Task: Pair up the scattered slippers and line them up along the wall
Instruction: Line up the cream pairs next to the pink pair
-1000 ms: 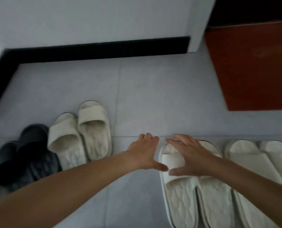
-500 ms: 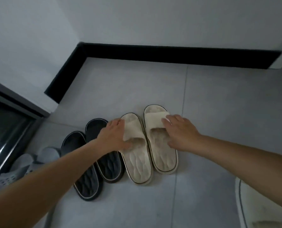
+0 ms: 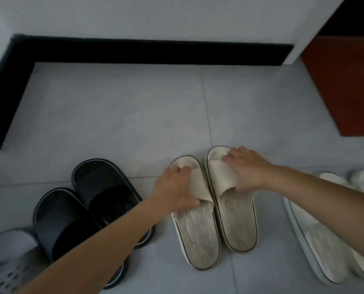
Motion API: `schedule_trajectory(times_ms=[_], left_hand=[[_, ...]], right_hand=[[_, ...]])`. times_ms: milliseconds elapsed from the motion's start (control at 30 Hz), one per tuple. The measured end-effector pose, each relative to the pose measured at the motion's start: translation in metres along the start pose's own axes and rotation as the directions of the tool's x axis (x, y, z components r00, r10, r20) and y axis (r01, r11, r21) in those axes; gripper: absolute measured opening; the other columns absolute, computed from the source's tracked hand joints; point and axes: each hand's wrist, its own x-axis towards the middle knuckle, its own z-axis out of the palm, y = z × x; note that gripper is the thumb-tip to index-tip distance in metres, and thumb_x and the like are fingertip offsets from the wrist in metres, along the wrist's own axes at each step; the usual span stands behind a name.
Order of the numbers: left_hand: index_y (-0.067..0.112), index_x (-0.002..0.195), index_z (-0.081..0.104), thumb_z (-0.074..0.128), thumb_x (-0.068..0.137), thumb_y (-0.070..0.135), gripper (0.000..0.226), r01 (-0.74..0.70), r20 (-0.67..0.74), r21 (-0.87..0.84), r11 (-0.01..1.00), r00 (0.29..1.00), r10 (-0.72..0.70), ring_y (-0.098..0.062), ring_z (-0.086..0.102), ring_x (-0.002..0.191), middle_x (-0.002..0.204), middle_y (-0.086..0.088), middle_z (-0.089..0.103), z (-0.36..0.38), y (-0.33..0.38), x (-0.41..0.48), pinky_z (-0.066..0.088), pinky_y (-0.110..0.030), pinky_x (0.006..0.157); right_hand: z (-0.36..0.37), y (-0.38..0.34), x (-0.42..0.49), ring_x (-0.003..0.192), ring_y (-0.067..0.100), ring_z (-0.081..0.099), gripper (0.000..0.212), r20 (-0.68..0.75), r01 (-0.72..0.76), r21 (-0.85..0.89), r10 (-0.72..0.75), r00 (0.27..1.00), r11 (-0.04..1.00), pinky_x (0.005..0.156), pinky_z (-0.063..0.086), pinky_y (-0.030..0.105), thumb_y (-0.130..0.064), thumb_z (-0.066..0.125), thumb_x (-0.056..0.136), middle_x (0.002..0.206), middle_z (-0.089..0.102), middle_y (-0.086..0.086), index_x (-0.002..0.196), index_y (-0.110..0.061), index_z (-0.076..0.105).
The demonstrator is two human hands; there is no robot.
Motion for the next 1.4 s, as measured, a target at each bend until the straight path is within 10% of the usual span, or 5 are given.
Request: schedule_trajectory(times_ms=[1400], left_hand=[[0.035, 0.132, 0.031, 0.068, 0.057, 0.053, 0.086, -0.042, 0.105, 0.207, 0.977, 0.994, 0.021, -0.017, 0.036, 0.123, 0.126, 0.007, 0.038, 0.058, 0.079, -0.017, 0.045, -0.035, 0.095]], right_hand=[[0.07, 0.059, -0.091, 0.117, 0.025, 0.038, 0.08, -0.014, -0.018, 0.07, 0.019, 1.0, 0.997, 0.095, 0.036, 0.036, -0.056, 0.072, 0.06, 0.124, 0.045, 0.005, 0.125, -0.02, 0.041]])
